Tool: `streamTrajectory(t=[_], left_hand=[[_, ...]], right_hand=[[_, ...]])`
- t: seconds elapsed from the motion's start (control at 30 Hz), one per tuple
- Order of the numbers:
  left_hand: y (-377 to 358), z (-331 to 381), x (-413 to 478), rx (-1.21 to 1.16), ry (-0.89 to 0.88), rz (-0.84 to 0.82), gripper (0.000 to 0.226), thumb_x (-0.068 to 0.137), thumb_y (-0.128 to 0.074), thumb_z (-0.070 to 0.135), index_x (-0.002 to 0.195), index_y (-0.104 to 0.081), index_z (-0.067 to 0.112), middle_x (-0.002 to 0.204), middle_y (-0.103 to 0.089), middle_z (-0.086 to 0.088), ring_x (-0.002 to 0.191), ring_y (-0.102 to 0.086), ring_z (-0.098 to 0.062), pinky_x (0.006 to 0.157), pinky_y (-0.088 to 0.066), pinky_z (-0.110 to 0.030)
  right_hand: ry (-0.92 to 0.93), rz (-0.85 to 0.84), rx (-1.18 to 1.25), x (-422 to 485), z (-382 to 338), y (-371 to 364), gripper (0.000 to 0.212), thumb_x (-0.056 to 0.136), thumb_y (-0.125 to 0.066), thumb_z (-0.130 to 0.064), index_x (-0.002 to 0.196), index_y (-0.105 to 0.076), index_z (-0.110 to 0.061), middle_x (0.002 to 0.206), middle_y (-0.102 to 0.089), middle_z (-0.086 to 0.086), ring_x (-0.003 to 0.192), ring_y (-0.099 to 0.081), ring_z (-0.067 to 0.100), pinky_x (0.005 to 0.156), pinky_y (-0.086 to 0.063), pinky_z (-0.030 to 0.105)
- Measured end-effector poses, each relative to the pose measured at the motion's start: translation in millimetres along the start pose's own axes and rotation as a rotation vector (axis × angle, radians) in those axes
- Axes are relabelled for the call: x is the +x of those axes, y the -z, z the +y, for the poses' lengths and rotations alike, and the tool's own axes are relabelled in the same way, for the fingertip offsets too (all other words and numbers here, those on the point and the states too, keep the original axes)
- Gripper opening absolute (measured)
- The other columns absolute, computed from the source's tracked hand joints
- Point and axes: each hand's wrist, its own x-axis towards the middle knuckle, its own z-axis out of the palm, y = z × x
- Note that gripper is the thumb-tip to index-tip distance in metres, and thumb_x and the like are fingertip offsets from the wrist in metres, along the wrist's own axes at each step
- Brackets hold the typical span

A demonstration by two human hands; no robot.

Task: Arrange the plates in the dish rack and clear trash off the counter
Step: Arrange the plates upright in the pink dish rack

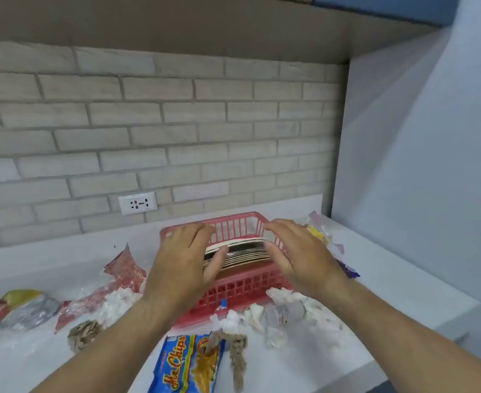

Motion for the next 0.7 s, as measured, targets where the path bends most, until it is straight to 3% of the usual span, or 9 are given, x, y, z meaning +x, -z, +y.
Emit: streamTrajectory(t=[0.1, 0.2, 0.37, 0.7], left_hand=[[-15, 0, -15, -0.009, 0.027, -0.058, 0.050, 0.090, -0.042, 0.051, 0.113, -0.061, 0.012, 0.106, -0.063, -0.003, 0.095, -0.056, -0.019, 0.077, -0.048, -0.032], [-33, -1, -26, -0.020, 0.113, -0.083, 0.053, 0.089, -0.042, 0.055, 0.118, -0.058, 0.014, 0.111, -0.061, 0.000, 0.097, -0.054, -0.017, 0.080, -0.043, -0.029], [-52, 0, -29, -0.081, 0.206, -0.078, 0.059, 0.091, -0.037, 0.058, 0.125, -0.054, 0.014, 0.121, -0.056, 0.000, 0.107, -0.050, -0.018, 0.089, -0.041, -0.031], [-65, -1, -3, -0.205, 0.255, -0.019, 0.061, 0.090, -0.029, 0.061, 0.125, -0.055, 0.018, 0.119, -0.053, 0.005, 0.110, -0.045, -0.013, 0.094, -0.038, -0.030]], right_hand=[[0.012, -0.030, 0.018, 4, 1, -16, 0.038, 0.102, -0.041, -0.036, 0.137, -0.050, -0.022, 0.138, -0.050, -0.009, 0.128, -0.042, 0.008, 0.107, -0.037, 0.030], [0.007, -0.079, 0.034, 10, 4, -30, 0.040, 0.103, -0.041, -0.036, 0.139, -0.048, -0.021, 0.141, -0.049, -0.009, 0.131, -0.039, 0.007, 0.104, -0.028, 0.020], [0.017, -0.141, 0.080, 31, 17, -45, 0.046, 0.103, -0.034, -0.043, 0.142, -0.046, -0.023, 0.145, -0.047, -0.008, 0.136, -0.036, 0.008, 0.111, -0.032, 0.030], [0.026, -0.266, 0.217, 73, 32, -59, 0.040, 0.104, -0.034, -0.041, 0.135, -0.054, -0.026, 0.135, -0.057, -0.011, 0.125, -0.048, 0.008, 0.106, -0.038, 0.029]])
